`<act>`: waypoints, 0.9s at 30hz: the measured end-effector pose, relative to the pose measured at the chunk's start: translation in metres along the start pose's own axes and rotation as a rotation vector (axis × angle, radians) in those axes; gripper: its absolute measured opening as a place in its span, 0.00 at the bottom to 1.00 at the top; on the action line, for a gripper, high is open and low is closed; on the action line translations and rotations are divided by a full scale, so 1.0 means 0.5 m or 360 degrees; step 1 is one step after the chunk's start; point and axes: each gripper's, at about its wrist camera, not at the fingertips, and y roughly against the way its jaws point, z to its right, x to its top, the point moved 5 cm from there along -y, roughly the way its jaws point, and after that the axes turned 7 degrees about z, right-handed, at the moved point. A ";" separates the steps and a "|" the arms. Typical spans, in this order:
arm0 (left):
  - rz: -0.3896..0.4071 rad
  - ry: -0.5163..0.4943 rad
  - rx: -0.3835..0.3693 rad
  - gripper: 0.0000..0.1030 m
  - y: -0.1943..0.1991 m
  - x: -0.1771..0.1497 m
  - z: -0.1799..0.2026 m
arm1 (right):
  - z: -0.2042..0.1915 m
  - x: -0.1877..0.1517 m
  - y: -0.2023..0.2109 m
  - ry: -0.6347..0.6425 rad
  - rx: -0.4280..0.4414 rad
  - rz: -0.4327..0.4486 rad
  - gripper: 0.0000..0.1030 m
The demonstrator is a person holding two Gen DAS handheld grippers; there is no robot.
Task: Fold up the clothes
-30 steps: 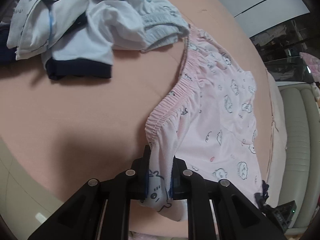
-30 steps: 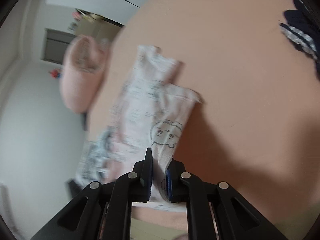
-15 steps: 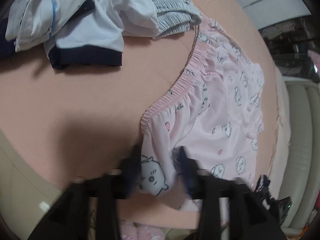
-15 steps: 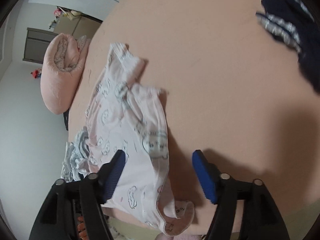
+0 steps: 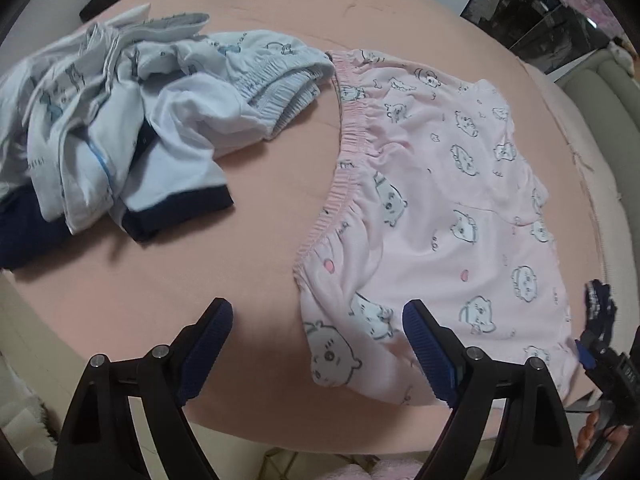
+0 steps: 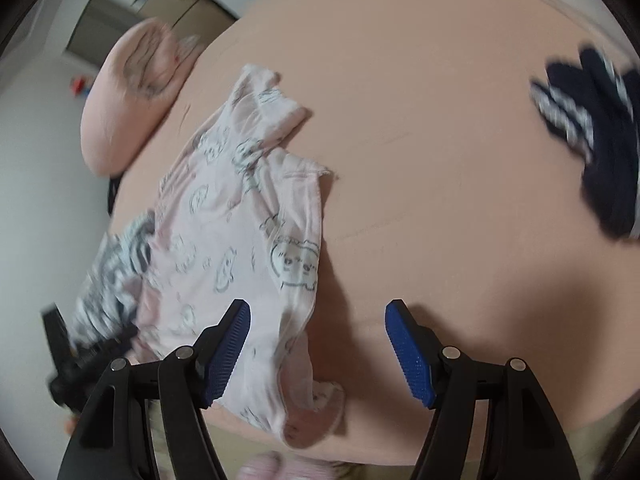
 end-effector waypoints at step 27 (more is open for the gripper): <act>0.0284 -0.0606 0.0385 0.84 0.047 -0.013 0.031 | -0.095 -0.093 0.102 0.0921 -0.0452 0.0226 0.68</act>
